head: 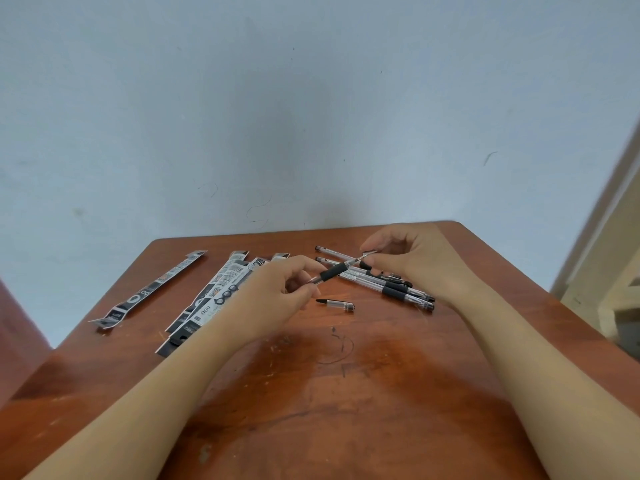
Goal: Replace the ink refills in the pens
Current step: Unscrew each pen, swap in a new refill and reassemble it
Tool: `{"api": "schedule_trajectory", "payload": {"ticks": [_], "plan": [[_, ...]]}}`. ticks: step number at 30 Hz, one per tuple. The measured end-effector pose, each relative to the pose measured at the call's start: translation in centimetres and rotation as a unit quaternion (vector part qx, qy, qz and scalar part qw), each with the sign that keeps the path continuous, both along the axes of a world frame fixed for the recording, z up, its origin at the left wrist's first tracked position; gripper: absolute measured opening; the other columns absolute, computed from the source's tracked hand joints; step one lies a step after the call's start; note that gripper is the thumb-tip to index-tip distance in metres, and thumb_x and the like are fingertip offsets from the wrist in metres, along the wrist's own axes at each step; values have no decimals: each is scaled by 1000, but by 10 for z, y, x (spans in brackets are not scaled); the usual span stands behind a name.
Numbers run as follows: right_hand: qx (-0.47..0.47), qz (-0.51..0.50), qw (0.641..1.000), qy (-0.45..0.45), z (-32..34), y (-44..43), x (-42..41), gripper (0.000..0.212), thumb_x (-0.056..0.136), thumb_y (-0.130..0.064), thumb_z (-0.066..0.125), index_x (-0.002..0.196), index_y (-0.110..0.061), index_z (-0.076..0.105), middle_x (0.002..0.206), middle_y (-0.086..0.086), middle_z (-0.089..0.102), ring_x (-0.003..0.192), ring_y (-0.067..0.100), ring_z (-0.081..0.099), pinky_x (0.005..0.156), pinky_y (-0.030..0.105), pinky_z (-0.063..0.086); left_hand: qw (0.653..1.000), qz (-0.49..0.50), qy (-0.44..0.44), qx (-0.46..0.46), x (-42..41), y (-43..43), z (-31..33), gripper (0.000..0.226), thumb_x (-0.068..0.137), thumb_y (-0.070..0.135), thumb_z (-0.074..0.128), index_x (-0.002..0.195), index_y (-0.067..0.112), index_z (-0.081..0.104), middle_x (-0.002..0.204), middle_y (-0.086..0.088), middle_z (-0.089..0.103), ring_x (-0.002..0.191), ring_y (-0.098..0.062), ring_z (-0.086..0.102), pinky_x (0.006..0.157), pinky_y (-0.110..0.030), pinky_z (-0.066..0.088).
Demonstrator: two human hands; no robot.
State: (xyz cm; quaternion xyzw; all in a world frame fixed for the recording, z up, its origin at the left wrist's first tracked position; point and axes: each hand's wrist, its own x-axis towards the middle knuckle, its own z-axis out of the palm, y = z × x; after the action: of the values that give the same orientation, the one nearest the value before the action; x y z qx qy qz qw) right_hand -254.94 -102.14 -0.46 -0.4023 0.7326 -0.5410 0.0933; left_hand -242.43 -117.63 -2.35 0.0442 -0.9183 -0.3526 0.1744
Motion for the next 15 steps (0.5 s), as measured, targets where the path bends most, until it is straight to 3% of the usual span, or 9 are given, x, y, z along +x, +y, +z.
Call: {"api": "schedule_trajectory", "payload": {"ticks": [5,15], "plan": [[20,13,1000,20,-2,-1,1,28,76,-1,69,68,-27,64,54,-19,64,55,-4,60,61,10,49,1000,-6,4,-5,0,1,-1,29,87,11,54,93,39,49,82,2,65,69,-9,57,63,-10,42],[28,19,998,44,0,0,2,28,77,-2,68,69,-29,65,57,-19,65,57,-7,60,59,5,46,1000,-7,7,-6,0,0,-3,26,87,11,55,97,35,52,79,5,64,66,-6,54,60,-8,41]]}}
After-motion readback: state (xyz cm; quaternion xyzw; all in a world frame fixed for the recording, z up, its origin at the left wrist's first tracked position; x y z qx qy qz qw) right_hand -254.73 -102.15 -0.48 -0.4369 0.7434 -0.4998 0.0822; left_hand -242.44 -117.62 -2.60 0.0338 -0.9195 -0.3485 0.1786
